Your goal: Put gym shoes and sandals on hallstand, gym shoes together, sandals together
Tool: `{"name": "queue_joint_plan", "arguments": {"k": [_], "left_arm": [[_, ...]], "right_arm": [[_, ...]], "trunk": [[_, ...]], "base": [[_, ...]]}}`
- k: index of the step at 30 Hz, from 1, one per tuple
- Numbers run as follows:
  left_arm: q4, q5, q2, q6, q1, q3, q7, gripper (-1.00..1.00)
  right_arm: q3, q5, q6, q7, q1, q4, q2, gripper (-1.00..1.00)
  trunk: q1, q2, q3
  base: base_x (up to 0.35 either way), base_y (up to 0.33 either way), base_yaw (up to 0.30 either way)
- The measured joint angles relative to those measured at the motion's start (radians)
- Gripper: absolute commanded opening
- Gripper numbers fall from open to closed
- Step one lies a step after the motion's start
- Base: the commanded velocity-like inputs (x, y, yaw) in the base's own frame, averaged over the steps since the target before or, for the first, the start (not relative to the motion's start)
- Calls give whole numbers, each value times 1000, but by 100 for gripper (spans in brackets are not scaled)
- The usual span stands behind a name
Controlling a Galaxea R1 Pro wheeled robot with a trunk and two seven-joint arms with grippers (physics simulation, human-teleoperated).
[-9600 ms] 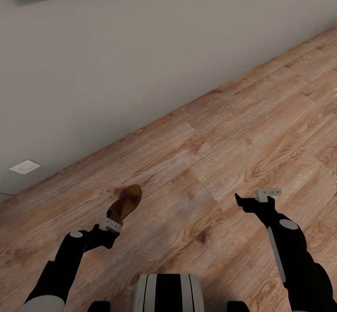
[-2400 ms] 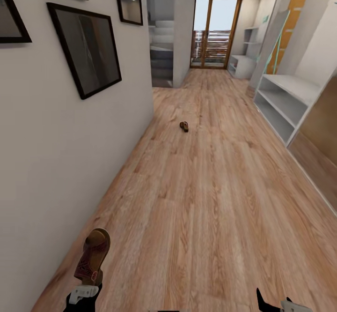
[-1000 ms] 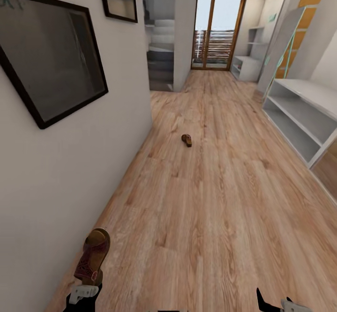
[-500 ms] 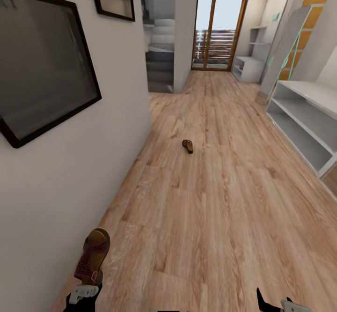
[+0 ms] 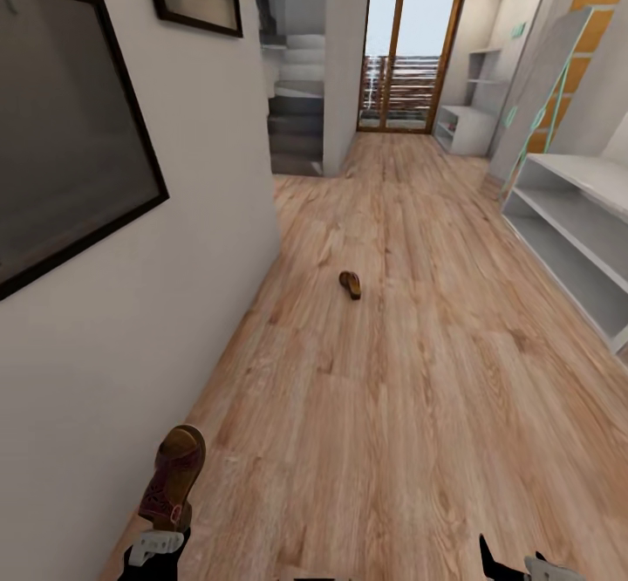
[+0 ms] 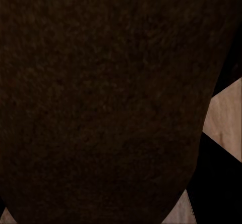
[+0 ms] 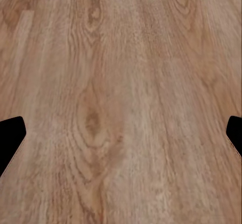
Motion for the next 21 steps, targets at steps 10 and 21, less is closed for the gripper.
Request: {"name": "queue_joint_plan", "arguments": {"k": [10, 21], "left_arm": [[0, 0, 0, 0, 1, 0, 0, -100], [0, 0, 0, 0, 0, 0, 0, -100]], "right_arm": [[0, 0, 0, 0, 0, 1, 0, 100], [0, 0, 0, 0, 0, 1, 1, 100]], "trunk": [[0, 0, 0], [0, 0, 6]], "base": [[338, -78, -3], [338, -57, -195]]}}
